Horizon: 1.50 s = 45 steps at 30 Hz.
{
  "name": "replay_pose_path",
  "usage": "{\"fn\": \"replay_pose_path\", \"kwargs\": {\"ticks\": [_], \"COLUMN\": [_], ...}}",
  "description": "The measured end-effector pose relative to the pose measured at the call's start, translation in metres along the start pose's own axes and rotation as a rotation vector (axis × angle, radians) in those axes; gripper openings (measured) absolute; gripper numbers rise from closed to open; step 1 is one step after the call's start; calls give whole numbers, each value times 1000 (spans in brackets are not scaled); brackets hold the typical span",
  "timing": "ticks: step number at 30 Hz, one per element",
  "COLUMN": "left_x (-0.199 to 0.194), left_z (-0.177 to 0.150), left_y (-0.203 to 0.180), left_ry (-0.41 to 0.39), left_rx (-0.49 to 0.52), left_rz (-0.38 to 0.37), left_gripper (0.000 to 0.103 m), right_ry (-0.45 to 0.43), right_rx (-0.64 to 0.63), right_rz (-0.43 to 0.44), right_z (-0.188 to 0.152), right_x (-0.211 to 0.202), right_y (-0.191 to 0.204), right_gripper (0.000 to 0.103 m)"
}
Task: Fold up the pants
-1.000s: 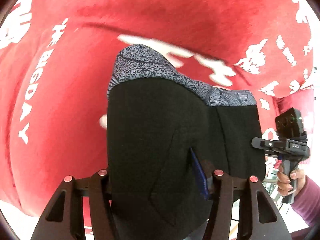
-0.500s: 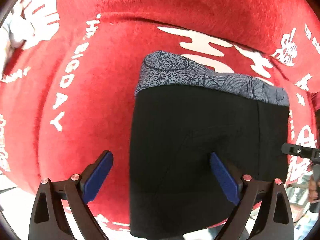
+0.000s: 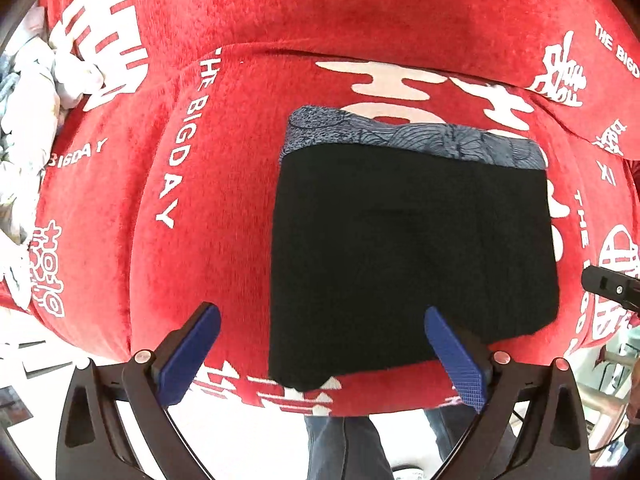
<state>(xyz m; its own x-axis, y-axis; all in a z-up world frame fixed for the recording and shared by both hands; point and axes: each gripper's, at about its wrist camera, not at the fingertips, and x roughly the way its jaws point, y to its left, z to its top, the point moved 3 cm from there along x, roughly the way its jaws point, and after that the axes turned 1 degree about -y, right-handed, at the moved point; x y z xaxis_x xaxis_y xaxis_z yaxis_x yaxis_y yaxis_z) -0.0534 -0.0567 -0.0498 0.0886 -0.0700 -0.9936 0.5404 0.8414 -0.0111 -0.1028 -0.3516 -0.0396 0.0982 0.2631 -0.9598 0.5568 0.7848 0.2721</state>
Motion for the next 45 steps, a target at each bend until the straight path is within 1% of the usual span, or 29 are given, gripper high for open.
{"fn": "replay_pose_path", "kwargs": {"ticks": [2, 7, 14, 19, 27, 45], "left_x": [-7, -26, -48, -57, -66, -68], "left_z": [0, 5, 9, 9, 13, 13], "left_y": [0, -4, -9, -13, -15, -20], "left_ry": [-6, -27, -42, -38, -28, -20], "left_rx": [7, 54, 73, 76, 65, 67], "left_rz": [6, 72, 87, 84, 73, 70], "left_gripper": [102, 102, 102, 102, 102, 102], "right_ry": [-22, -20, -1, 11, 19, 32], "right_rx": [-22, -28, -54, -47, -40, -95], "right_rz": [-46, -98, -135, -157, -160, -181], "right_z": [-1, -4, -14, -12, -7, -3], "right_x": [-10, -24, -44, -52, -59, -62], "right_y": [9, 30, 57, 64, 67, 78], "right_gripper": [103, 103, 103, 103, 103, 103]}}
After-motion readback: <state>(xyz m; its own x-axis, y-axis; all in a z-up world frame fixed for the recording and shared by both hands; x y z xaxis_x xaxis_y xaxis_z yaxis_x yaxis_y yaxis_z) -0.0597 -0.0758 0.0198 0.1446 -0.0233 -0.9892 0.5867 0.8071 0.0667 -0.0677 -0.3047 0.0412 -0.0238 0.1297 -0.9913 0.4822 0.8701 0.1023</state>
